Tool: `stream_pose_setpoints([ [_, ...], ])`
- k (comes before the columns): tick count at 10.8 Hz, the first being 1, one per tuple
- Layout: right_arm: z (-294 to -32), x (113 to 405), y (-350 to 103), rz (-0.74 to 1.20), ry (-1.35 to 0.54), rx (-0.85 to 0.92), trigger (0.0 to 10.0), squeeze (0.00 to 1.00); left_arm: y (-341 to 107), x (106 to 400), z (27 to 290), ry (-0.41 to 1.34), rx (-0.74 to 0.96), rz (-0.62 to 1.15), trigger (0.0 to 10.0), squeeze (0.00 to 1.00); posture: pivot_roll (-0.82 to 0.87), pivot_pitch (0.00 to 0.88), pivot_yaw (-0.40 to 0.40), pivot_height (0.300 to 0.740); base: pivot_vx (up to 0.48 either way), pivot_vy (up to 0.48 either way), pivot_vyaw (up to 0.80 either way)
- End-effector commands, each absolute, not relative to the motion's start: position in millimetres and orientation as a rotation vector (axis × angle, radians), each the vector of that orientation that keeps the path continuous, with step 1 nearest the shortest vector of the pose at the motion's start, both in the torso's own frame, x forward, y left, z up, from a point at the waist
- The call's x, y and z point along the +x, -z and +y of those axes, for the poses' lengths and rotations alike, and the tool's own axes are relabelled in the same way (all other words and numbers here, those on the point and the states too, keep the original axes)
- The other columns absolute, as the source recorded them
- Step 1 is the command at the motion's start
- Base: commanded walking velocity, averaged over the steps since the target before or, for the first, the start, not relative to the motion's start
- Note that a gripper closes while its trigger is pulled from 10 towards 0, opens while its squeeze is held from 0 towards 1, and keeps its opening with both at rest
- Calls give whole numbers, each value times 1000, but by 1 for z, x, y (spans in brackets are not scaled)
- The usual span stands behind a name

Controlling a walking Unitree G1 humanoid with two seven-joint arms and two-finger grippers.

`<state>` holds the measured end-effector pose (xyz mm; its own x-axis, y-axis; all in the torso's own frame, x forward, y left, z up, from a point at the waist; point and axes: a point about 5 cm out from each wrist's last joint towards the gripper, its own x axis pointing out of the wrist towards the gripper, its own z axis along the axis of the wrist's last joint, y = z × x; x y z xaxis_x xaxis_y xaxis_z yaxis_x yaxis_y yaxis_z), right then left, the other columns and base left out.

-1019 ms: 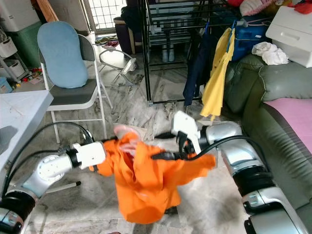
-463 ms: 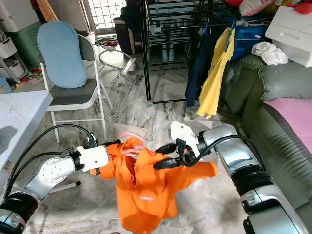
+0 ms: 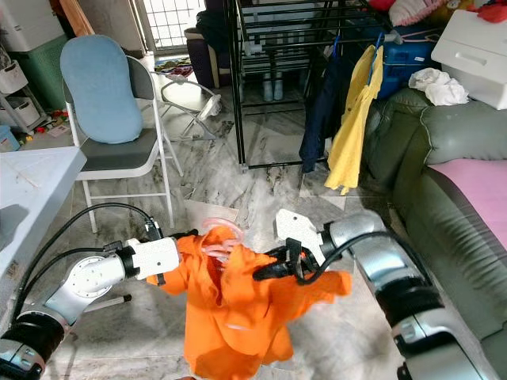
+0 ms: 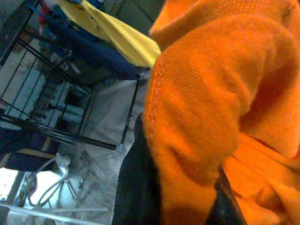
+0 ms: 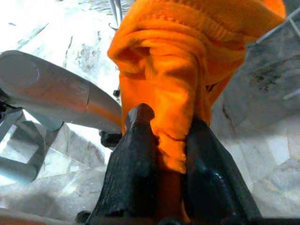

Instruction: Hang hanger

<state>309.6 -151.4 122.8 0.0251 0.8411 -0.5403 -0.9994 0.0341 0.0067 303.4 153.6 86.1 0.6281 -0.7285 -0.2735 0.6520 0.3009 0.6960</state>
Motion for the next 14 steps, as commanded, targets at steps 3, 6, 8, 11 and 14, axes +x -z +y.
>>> stream_pose_setpoints([
  [3,-152,298,-97,512,-1421,-310,0,0,-111,312,156,815,781,-200,0,0,-11,0,76,740,0,0,0],
  [6,-153,294,-90,497,-1370,-295,0,0,-110,307,155,772,748,-226,0,0,-15,0,54,740,0,0,0],
  [8,-150,305,-97,424,-1285,-276,0,0,-120,305,149,745,741,-291,10000,1000,-1,0,65,740,0,0,0],
  [11,-149,320,-106,347,-1117,-340,0,0,-147,312,154,578,799,-444,10000,1000,-12,0,70,740,0,0,0],
  [14,-141,329,-111,287,-966,-332,0,0,-126,286,144,710,759,-404,10000,1000,-26,0,68,740,0,0,0],
])
